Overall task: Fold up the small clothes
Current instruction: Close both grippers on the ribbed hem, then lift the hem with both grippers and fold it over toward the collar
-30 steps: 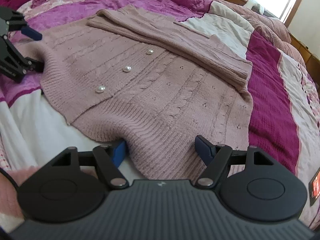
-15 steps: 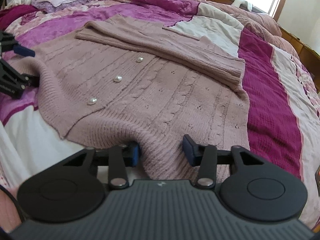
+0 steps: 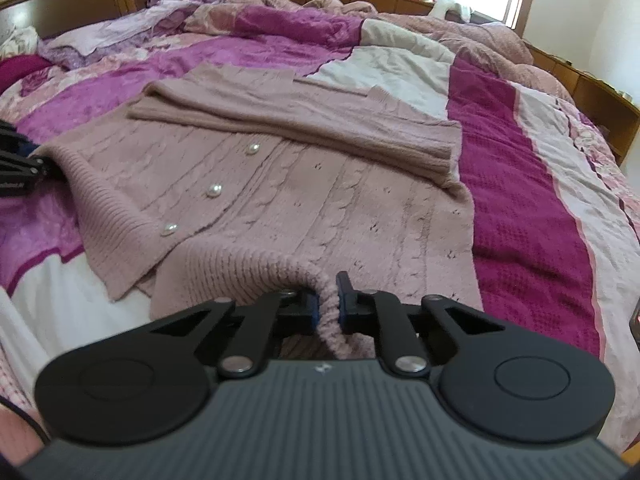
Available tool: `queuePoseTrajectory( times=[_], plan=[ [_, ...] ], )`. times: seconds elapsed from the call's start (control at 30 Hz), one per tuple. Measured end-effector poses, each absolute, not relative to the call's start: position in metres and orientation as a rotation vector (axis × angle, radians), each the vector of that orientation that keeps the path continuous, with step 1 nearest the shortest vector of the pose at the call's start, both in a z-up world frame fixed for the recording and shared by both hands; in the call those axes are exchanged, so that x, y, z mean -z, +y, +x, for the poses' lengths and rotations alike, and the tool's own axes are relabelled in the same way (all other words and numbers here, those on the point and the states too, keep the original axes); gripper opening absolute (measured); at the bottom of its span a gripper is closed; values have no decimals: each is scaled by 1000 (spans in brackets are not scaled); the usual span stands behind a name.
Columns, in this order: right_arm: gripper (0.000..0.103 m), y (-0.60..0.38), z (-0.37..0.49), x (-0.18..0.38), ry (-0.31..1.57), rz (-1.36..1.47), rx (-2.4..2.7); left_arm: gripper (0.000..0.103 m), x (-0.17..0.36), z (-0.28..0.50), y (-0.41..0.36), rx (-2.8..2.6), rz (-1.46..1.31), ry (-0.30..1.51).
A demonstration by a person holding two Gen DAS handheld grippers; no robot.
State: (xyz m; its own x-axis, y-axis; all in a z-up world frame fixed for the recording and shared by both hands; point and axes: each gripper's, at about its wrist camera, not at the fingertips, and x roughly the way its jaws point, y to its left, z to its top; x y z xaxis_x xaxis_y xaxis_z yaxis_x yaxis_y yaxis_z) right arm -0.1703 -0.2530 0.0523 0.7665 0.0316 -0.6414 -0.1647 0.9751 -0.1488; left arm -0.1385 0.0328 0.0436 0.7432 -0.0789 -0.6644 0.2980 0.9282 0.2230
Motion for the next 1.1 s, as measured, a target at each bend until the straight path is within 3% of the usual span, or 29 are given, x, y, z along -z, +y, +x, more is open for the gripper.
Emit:
queuePoseTrajectory(
  times=[0.5, 0.77, 0.83, 0.9, 0.97, 1.1],
  plan=[
    [8, -258, -159, -84, 576, -186, -75, 12, -85, -137, 33, 183, 216, 593],
    [12, -256, -157, -70, 749, -160, -255, 12, -91, -134, 29, 197, 212, 595],
    [22, -255, -163, -63, 768, -173, -266, 12, -85, -135, 29, 201, 223, 610],
    [50, -253, -170, -59, 773, -192, -275, 12, -79, -136, 30, 199, 227, 624],
    [59, -249, -176, -59, 768, -230, -292, 12, -75, -136, 31, 193, 223, 634],
    [60, -236, -185, -58, 804, -388, -348, 12, -74, -136, 35, 188, 193, 634]
  ],
)
